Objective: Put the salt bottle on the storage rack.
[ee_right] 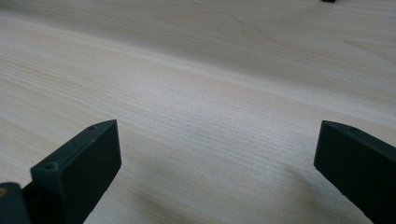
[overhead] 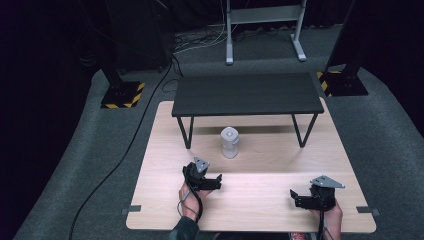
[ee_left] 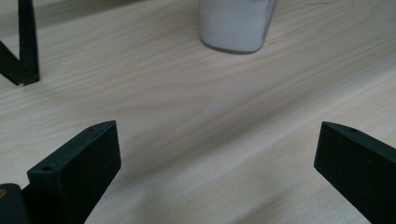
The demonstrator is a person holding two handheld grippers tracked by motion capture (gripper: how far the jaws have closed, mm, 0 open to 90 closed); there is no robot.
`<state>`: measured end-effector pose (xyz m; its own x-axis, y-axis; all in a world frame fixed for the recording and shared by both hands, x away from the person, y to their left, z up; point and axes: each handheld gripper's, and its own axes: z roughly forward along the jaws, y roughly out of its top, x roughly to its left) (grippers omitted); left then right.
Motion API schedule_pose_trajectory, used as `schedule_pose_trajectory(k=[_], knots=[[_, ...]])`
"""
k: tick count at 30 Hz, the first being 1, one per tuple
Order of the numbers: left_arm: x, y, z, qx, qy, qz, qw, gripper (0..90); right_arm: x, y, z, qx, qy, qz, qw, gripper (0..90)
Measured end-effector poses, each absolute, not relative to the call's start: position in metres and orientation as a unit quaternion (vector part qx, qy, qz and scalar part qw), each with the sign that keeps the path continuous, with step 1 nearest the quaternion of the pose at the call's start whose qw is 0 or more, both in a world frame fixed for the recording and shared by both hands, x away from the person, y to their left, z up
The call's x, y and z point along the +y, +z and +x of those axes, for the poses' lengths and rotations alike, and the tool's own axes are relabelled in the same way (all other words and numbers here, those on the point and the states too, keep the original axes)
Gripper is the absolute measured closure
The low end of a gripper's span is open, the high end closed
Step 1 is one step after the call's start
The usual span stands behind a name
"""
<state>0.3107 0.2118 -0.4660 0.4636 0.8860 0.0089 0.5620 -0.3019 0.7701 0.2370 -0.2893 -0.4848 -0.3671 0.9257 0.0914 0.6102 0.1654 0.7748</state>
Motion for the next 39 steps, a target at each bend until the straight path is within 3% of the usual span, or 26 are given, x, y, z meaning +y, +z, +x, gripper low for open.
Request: schedule_pose_trajectory(k=[39], knots=[[0.153, -0.469, 0.395, 0.462, 0.24, 0.77, 0.369, 0.1, -0.29, -0.484, 0.239, 0.738, 0.379, 0.519, 0.203, 0.0]])
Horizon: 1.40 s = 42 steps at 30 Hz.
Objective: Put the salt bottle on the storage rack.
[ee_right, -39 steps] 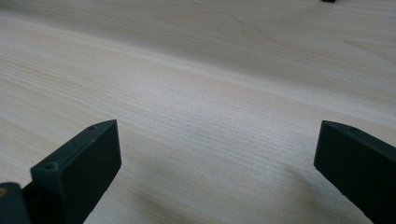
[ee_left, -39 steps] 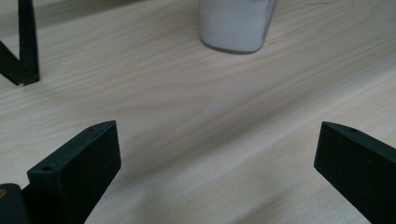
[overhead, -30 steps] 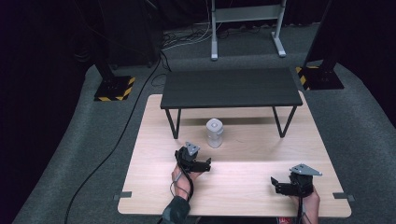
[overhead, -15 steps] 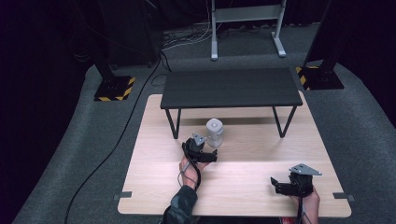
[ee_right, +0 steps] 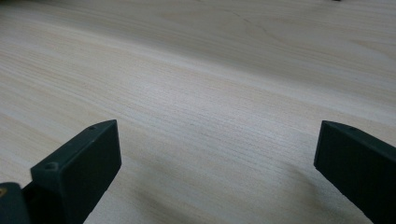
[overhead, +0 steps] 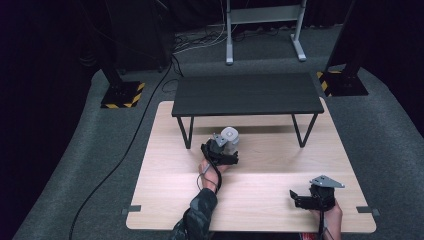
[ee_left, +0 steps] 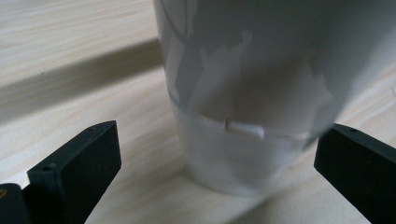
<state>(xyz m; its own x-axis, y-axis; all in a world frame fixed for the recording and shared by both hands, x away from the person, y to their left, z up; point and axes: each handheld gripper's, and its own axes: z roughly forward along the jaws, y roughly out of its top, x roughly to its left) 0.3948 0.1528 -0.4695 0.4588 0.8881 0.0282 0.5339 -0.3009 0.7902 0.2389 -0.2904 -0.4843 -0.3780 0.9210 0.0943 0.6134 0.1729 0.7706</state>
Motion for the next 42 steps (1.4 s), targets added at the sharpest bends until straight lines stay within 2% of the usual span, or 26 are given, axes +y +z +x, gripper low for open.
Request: schedule_pose_trajectory(k=[8, 9, 10, 11, 14, 42], knots=[[0.152, -0.473, 0.403, 0.451, 0.247, 0.766, 0.386, 2.2, -0.29, -0.484, 0.239, 0.739, 0.379, 0.519, 0.203, 0.0], [0.155, -0.475, 0.403, 0.439, 0.245, 0.767, 0.399, 8.8, -0.29, -0.484, 0.239, 0.738, 0.379, 0.519, 0.203, 0.0], [0.157, -0.477, 0.403, 0.426, 0.243, 0.772, 0.405, 23.2, -0.29, -0.484, 0.239, 0.738, 0.379, 0.519, 0.203, 0.0], [0.151, -0.479, 0.4, 0.433, 0.254, 0.765, 0.402, 28.5, -0.29, -0.484, 0.238, 0.738, 0.38, 0.52, 0.203, 0.0], [0.154, -0.483, 0.397, 0.44, 0.254, 0.754, 0.415, 29.6, -0.291, -0.485, 0.238, 0.737, 0.381, 0.52, 0.204, 0.0], [0.161, -0.477, 0.384, 0.427, 0.258, 0.763, 0.411, 29.9, -0.292, -0.485, 0.238, 0.735, 0.383, 0.521, 0.202, 0.0]])
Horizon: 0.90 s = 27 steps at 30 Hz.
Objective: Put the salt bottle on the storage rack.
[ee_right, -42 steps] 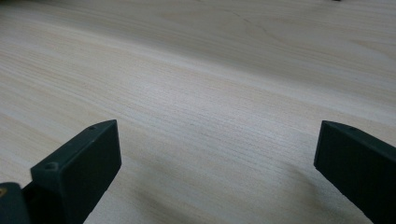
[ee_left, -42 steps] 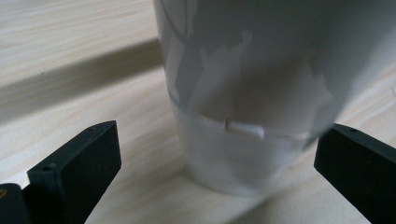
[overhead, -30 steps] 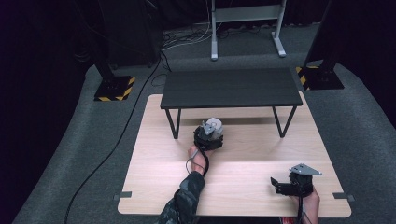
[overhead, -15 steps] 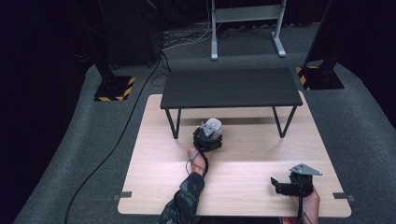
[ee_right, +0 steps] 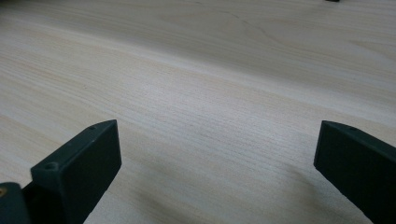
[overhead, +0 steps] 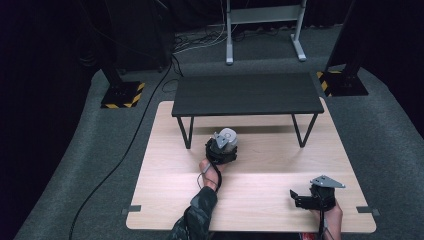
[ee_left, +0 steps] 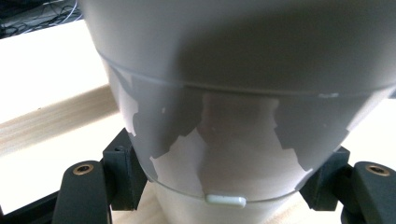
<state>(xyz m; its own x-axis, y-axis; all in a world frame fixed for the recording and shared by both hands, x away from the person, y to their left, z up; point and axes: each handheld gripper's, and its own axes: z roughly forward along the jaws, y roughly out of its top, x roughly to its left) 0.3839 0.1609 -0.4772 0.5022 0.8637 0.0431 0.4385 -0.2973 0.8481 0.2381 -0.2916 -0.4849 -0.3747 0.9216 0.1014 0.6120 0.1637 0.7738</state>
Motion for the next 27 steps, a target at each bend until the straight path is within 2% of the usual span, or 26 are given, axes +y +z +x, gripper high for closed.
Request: schedule_pose_trajectory(k=[27], knots=[[0.186, -0.459, 0.353, 0.413, 0.257, 0.763, 0.426, 29.9, -0.291, -0.484, 0.239, 0.736, 0.381, 0.522, 0.202, 0.0]])
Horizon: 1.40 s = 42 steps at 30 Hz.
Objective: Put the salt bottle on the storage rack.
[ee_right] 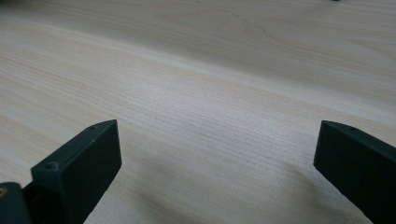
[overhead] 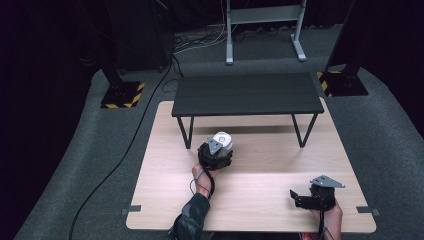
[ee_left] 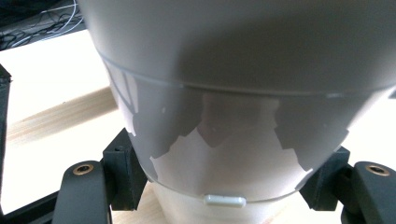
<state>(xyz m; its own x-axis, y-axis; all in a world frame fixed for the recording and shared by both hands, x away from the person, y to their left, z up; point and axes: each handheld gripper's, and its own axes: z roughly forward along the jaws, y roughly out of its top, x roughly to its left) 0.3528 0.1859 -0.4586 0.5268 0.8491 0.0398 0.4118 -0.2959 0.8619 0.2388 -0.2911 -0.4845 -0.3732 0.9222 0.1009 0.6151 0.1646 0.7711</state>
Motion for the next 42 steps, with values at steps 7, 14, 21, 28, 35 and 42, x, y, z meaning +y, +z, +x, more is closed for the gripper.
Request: schedule_pose_trajectory(k=[7, 14, 21, 28, 35, 42], knots=[[0.19, -0.451, 0.348, 0.407, 0.251, 0.767, 0.428, 29.9, -0.291, -0.484, 0.239, 0.736, 0.38, 0.522, 0.201, 0.0], [0.194, -0.445, 0.344, 0.402, 0.246, 0.77, 0.43, 29.9, -0.292, -0.485, 0.239, 0.736, 0.381, 0.522, 0.201, 0.0], [0.198, -0.437, 0.34, 0.397, 0.244, 0.771, 0.434, 29.9, -0.292, -0.485, 0.239, 0.736, 0.382, 0.522, 0.2, 0.0], [0.203, -0.429, 0.339, 0.395, 0.235, 0.772, 0.44, 29.9, -0.292, -0.485, 0.239, 0.736, 0.381, 0.522, 0.201, 0.0], [0.207, -0.419, 0.338, 0.39, 0.231, 0.774, 0.441, 29.9, -0.292, -0.485, 0.239, 0.736, 0.381, 0.522, 0.201, 0.0], [0.21, -0.408, 0.337, 0.384, 0.231, 0.776, 0.443, 29.9, -0.291, -0.485, 0.239, 0.736, 0.381, 0.522, 0.202, 0.0]])
